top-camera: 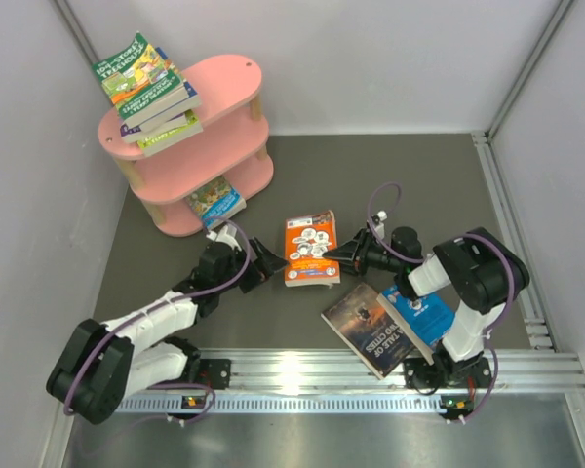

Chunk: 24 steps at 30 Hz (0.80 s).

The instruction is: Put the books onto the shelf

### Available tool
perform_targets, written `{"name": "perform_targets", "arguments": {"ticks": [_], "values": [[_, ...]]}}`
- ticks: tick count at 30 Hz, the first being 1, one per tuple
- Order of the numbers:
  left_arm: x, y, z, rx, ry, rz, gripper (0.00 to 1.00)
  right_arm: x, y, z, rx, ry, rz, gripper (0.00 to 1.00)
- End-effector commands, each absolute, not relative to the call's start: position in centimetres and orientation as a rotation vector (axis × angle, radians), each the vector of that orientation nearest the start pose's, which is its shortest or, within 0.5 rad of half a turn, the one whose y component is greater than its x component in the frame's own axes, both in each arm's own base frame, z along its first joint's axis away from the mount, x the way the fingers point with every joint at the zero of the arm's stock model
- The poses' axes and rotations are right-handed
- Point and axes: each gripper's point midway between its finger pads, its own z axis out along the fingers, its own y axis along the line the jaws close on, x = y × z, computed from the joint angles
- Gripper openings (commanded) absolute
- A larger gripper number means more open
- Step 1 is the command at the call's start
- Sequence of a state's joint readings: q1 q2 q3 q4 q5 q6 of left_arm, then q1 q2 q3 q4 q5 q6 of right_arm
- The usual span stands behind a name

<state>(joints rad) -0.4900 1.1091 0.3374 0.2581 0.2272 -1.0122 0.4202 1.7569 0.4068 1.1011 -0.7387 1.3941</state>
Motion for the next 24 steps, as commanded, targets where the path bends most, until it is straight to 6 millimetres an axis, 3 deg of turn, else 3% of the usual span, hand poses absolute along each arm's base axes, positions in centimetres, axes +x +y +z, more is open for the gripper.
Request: {"name": "perform_targets", "arguments": {"ticks": [1,6,16,19,20,22,23,24], "values": [[24.0,-21.3,9.1,-0.471,2.202,-1.148,0.99,25.3,28.8,15.7,0.27,1.936,2.039,0.0],[23.6,-21.9,9.1,-0.527,2.183,-1.238,0.99,24.7,29.6,15.6,0.241,1.939,2.037,0.0],[24.0,-24.5,11.0,-0.54,2.09,-1.472,0.95,24.0,31.7,16.0,0.197,1.943,2.077,0.0],[23.8,-24.6,11.6,-0.545,2.055,-1.519,0.74,24.0,32.2,15.6,0.198,1.953,2.08,0.0],[23.7,-24.7,11.7,-0.546,2.052,-1.527,0.44,24.0,32.4,15.4,0.202,1.96,2.079,0.0],[23.5,-24.7,12.1,-0.533,2.045,-1.537,0.12,23.9,32.8,15.2,0.193,1.967,2.082,0.0],[23.3,-24.7,12.1,-0.53,2.05,-1.532,0.0,23.8,32.9,15.1,0.191,1.971,2.082,0.0],[23.1,-24.5,12.2,-0.527,2.054,-1.522,0.0,23.5,33.2,15.1,0.17,1.976,2.092,0.0]]}}
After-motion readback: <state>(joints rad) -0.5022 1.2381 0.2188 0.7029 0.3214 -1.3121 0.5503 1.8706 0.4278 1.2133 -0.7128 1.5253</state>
